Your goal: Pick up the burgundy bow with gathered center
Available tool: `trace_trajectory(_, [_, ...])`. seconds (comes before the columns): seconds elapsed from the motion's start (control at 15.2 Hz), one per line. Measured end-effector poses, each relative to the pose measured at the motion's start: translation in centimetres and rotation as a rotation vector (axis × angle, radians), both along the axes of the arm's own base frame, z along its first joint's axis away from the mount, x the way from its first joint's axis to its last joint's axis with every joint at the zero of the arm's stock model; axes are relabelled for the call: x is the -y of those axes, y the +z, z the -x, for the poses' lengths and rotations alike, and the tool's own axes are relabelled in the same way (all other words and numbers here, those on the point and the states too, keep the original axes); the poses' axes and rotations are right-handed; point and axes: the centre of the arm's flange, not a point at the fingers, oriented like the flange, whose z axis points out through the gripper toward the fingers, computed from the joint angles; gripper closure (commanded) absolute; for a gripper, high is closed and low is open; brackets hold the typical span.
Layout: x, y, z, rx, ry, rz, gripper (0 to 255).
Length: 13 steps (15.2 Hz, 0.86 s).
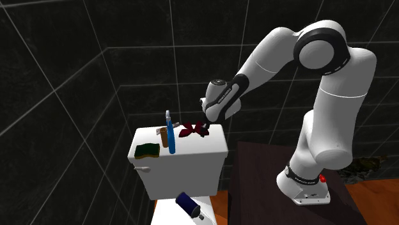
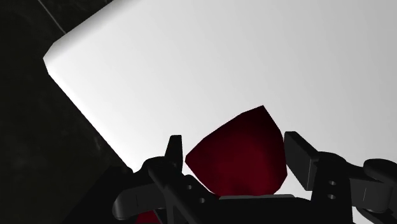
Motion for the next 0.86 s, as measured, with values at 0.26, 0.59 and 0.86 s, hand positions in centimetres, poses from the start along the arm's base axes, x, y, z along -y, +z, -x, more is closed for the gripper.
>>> trace_trajectory(0.26, [-0.1, 2.0, -0.1, 0.0, 0.0, 0.0, 255])
trace_trajectory(0.59, [-0.1, 4.7, -0.1, 0.0, 0.0, 0.0, 255])
trace_trajectory(0.86, [0.0, 6.5, -0.1, 0.0, 0.0, 0.0, 255])
